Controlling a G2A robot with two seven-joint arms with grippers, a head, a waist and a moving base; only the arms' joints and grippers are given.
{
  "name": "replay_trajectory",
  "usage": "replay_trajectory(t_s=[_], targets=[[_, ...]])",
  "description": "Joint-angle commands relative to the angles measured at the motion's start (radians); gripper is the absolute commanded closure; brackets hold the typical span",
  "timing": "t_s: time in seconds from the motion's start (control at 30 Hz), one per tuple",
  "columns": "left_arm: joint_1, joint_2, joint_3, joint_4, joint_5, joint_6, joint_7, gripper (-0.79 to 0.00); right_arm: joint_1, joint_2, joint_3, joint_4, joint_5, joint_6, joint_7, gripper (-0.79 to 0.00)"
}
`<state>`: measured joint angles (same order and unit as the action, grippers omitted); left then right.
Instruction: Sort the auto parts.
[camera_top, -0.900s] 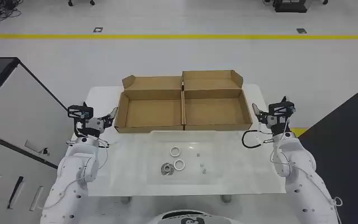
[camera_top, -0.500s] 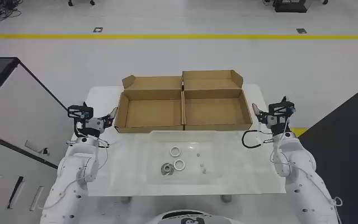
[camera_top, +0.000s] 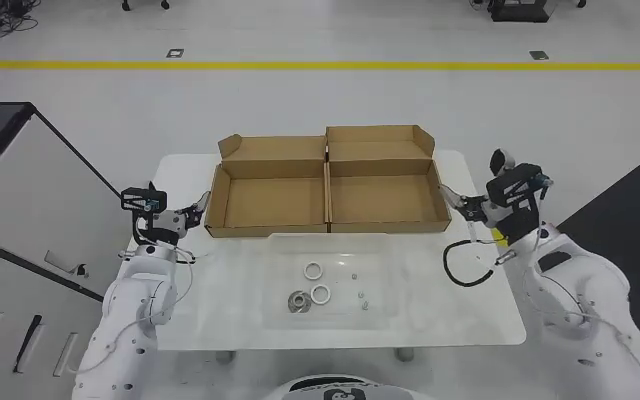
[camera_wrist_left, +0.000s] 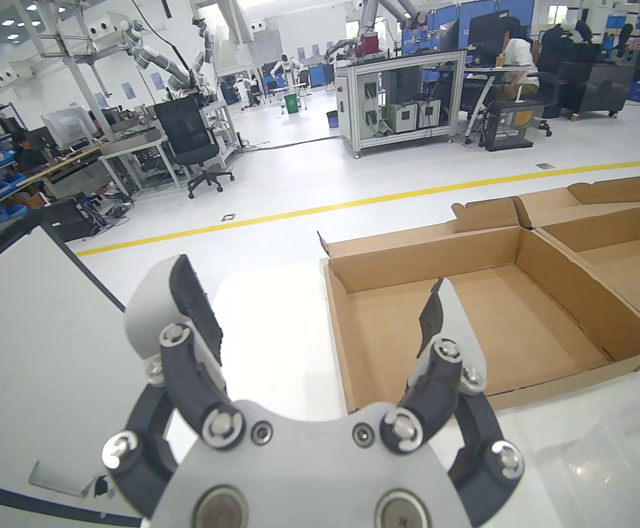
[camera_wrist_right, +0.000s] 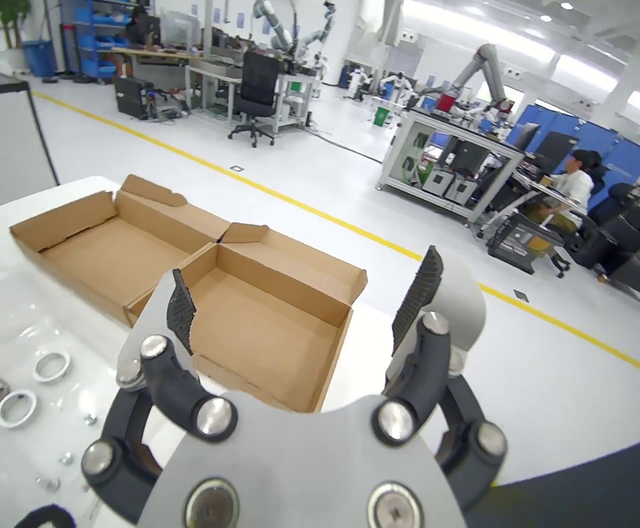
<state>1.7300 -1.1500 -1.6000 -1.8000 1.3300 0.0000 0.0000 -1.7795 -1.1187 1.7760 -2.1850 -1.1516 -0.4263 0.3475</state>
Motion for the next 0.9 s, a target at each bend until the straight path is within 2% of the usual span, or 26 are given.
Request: replay_trajectory(t_s=[0.0, 0.23, 0.37, 0.5, 0.6, 0.87], targets=[[0.0, 0.0, 0.0, 0.0, 0.0, 0.0, 0.0, -0.785, 0.011, 0.006, 0.014, -0.015, 0.031, -0.072, 0.06, -0.785], [0.0, 0.0, 0.0, 0.0, 0.0, 0.0, 0.0, -0.785, 0.094, 0.03, 0.022, -0.019, 0.118, -0.278, 0.254, -0.785], [0.0, 0.0, 0.0, 0.0, 0.0, 0.0, 0.0, -0.785, 0.164, 0.046, -0.008, -0.015, 0.189, -0.394, 0.372, -0.785], [0.0, 0.0, 0.0, 0.0, 0.0, 0.0, 0.0, -0.785, 0.247, 0.062, -0.061, -0.002, 0.265, -0.459, 0.484, -0.785], [0.0, 0.0, 0.0, 0.0, 0.0, 0.0, 0.0, -0.785, 0.317, 0.074, -0.113, 0.014, 0.333, -0.482, 0.564, -0.785], [0.0, 0.0, 0.0, 0.0, 0.0, 0.0, 0.0, -0.785, 0.467, 0.141, -0.327, 0.048, 0.466, -0.377, 0.669, -0.785]])
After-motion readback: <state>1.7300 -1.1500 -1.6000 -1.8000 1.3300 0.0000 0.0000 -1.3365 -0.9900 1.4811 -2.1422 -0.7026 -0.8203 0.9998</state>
